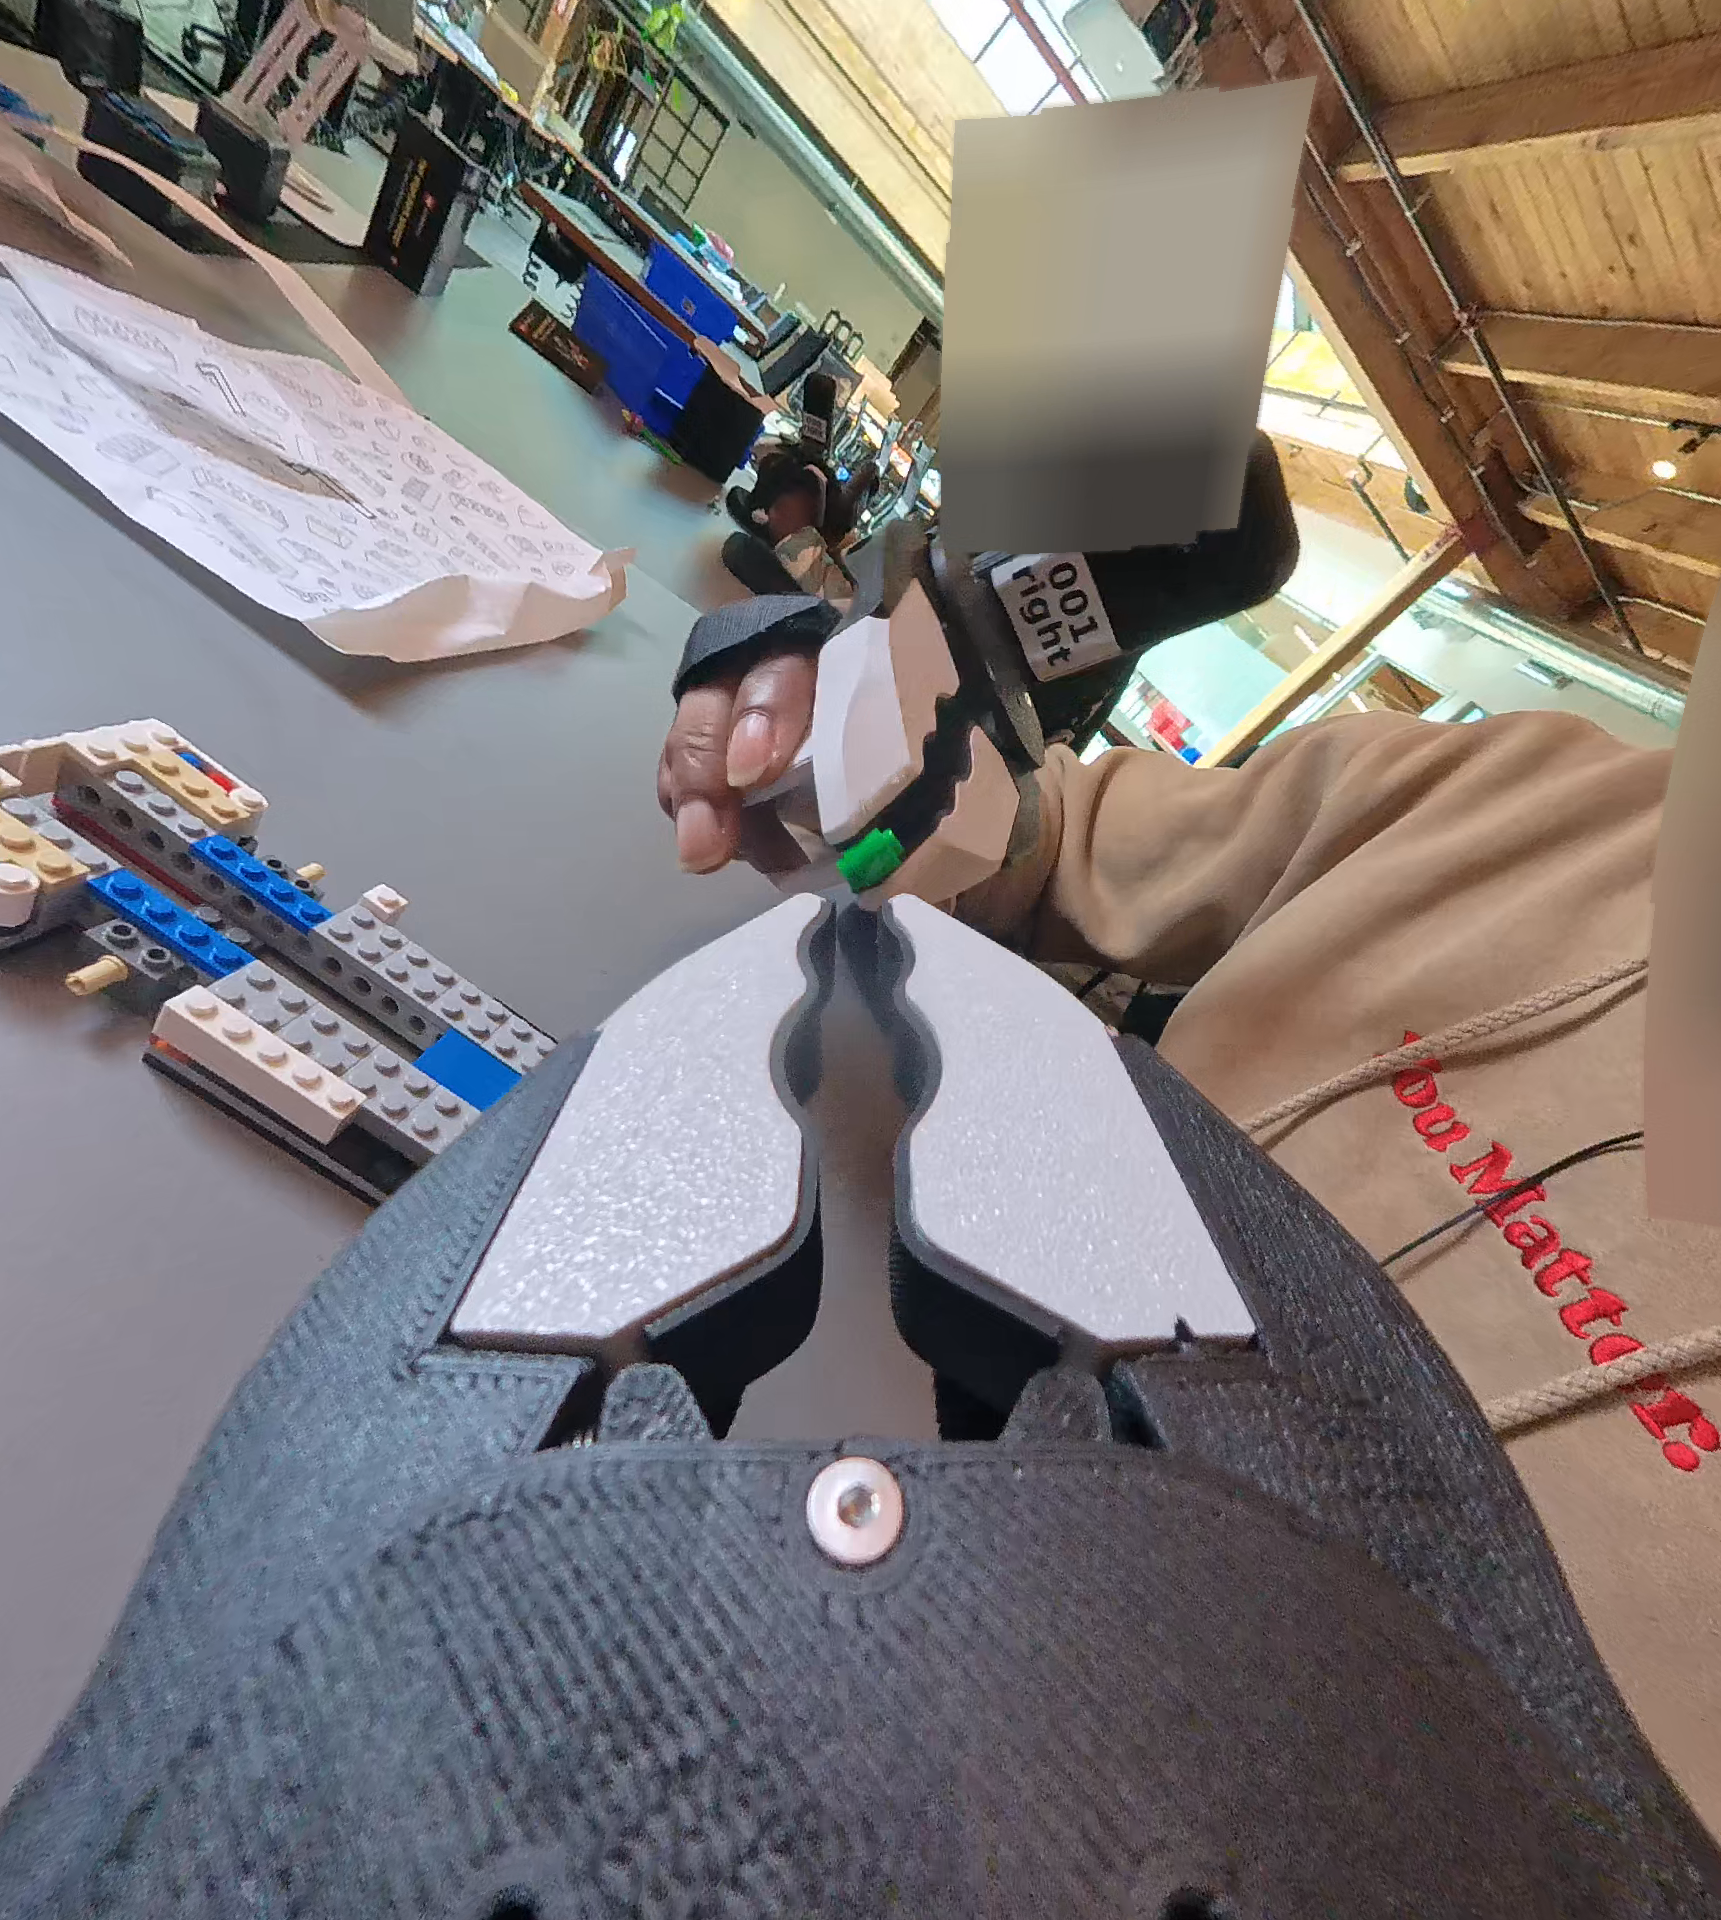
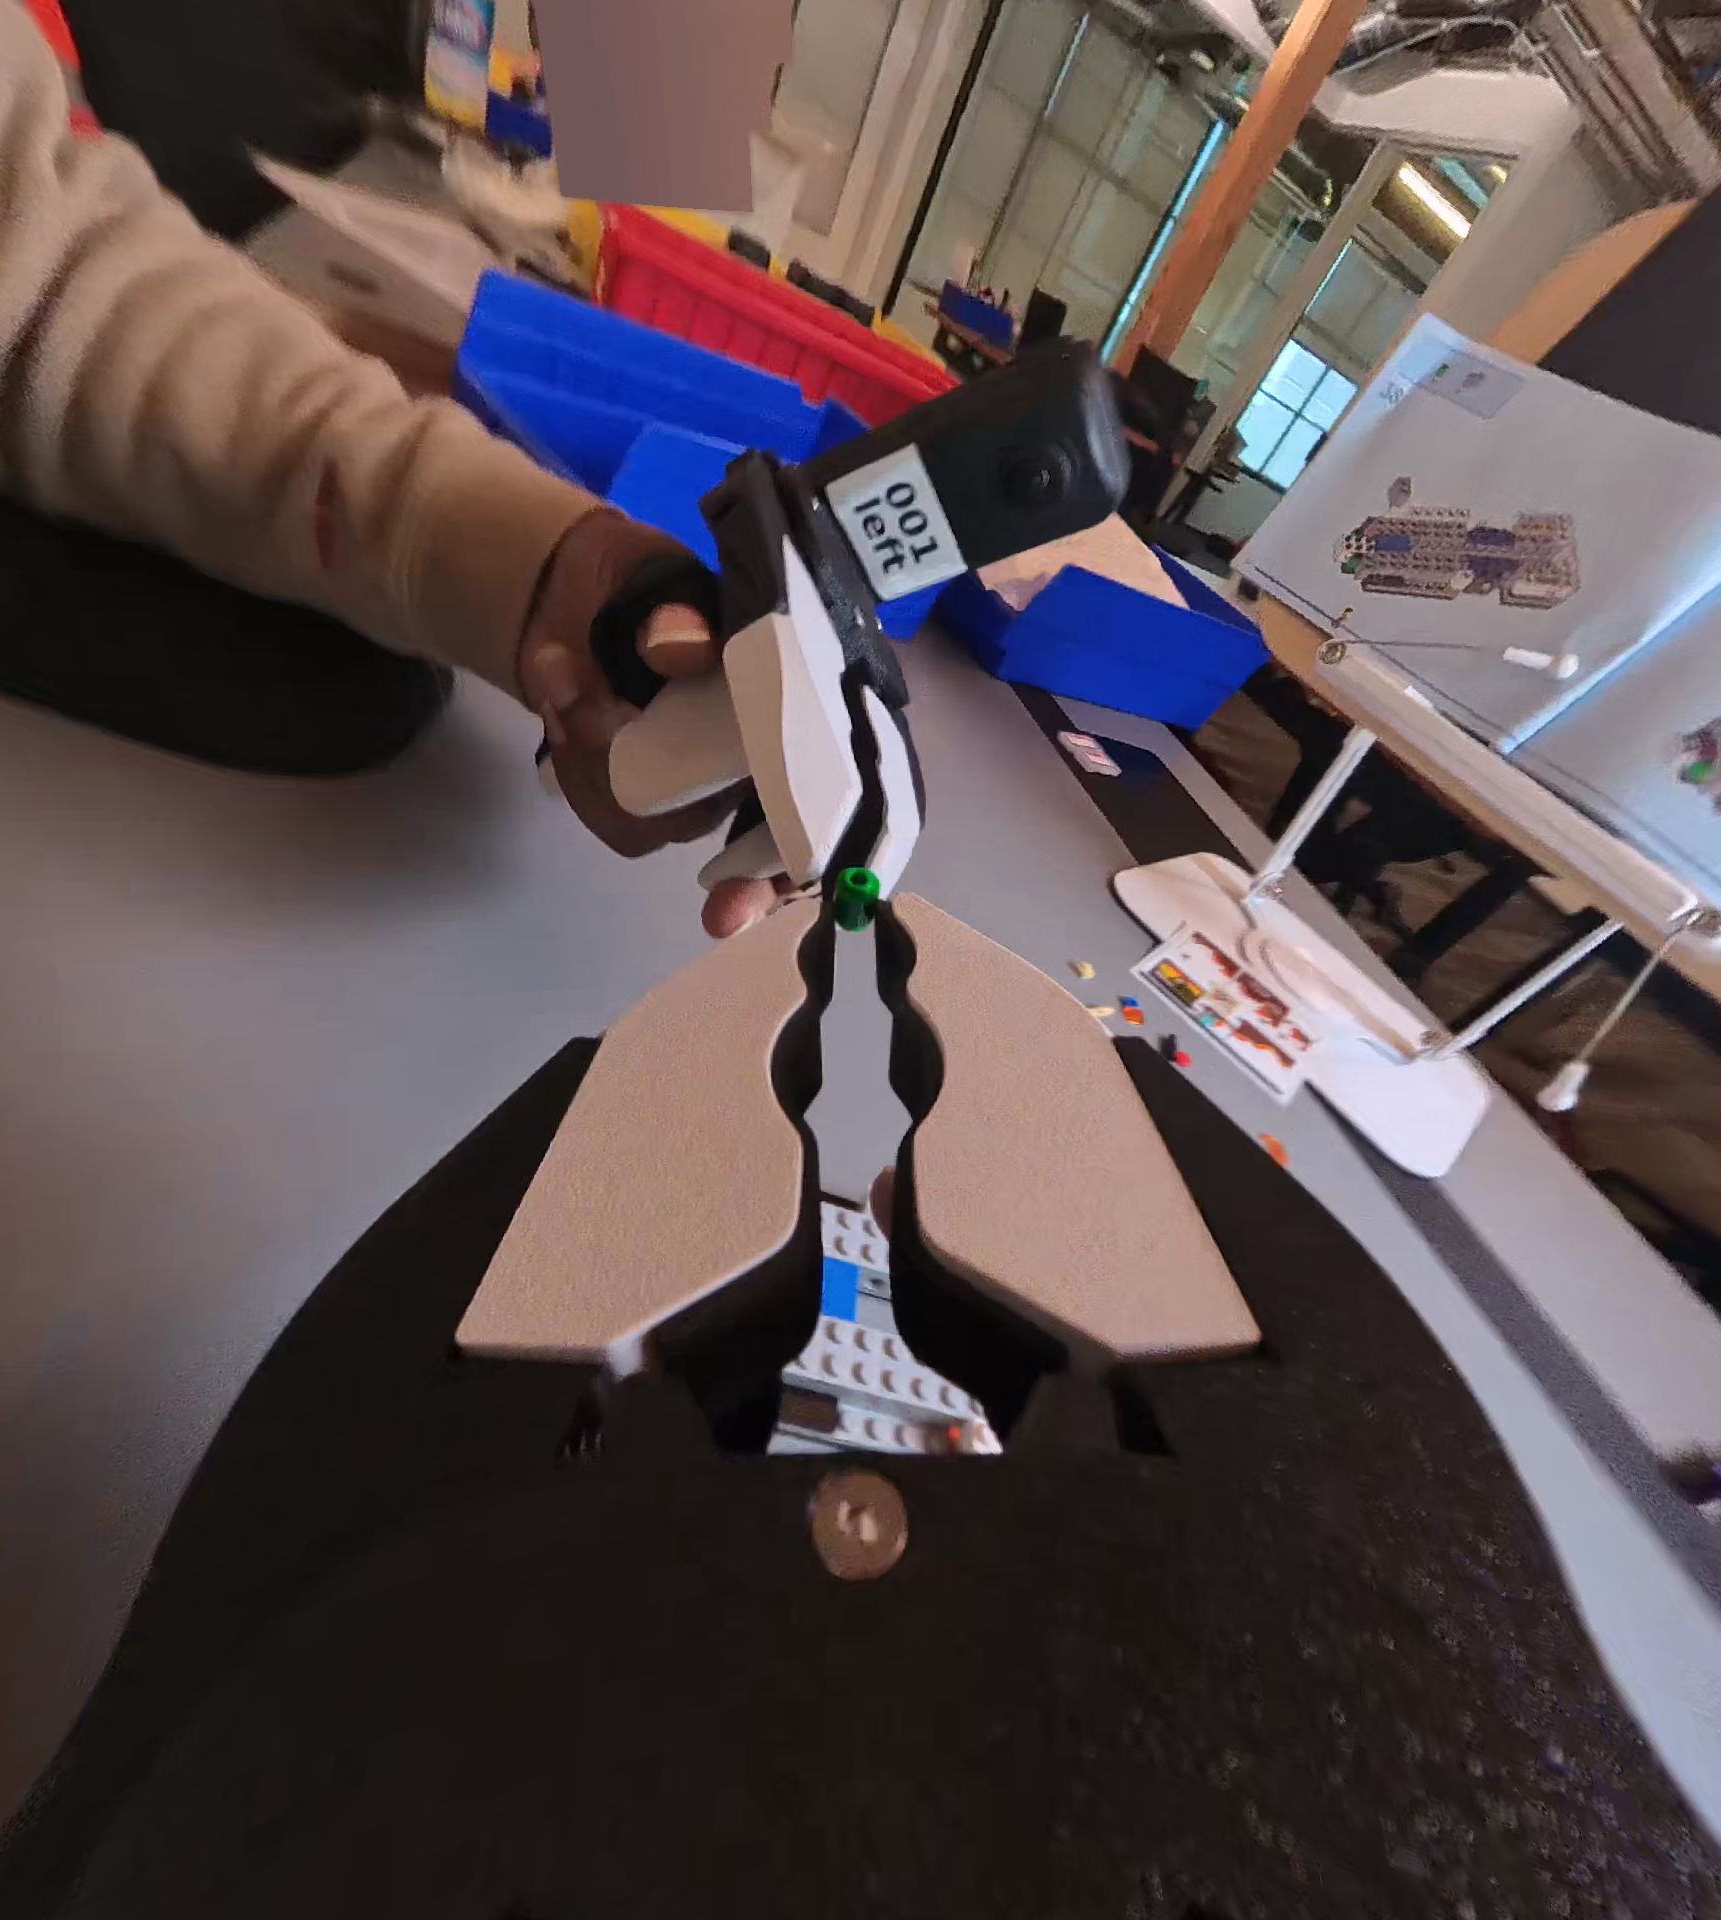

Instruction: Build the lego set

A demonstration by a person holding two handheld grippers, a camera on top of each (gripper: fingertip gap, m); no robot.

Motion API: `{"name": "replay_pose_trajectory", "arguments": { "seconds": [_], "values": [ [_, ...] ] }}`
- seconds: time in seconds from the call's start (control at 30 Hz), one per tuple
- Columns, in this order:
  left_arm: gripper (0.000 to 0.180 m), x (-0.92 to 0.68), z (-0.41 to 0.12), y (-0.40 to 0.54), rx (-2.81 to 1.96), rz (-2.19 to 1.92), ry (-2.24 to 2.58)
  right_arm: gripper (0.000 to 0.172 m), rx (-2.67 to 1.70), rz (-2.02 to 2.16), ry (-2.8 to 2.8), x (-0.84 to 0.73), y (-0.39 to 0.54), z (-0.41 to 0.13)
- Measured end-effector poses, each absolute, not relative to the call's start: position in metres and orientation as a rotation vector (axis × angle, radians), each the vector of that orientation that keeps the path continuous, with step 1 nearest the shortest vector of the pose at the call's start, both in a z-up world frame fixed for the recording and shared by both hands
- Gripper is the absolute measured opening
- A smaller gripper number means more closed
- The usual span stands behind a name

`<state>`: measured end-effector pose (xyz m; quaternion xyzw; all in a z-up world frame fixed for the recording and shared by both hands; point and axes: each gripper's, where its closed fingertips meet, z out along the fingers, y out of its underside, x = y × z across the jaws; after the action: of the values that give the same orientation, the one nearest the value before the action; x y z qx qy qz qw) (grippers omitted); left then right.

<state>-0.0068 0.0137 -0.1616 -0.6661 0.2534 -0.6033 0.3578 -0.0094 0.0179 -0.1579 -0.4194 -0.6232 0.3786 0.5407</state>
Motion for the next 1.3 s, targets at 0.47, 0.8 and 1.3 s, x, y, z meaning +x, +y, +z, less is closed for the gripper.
{"name": "replay_pose_trajectory", "arguments": {
  "seconds": [0.47, 0.8, 1.3],
  "values": [
    [0.012, -0.008, -0.142, 0.022, -1.552, -0.816, 0.796, 0.008, -1.286, 1.943, -0.902, -0.001, 0.026, -0.127],
    [0.012, -0.002, -0.116, 0.017, -1.398, -0.468, 0.847, 0.007, -1.341, 2.363, -0.618, -0.012, 0.015, -0.119],
    [0.013, -0.003, -0.140, 0.005, -1.615, -0.938, 0.841, 0.007, -1.113, 0.959, -1.553, -0.012, 0.005, -0.153]
  ]
}}
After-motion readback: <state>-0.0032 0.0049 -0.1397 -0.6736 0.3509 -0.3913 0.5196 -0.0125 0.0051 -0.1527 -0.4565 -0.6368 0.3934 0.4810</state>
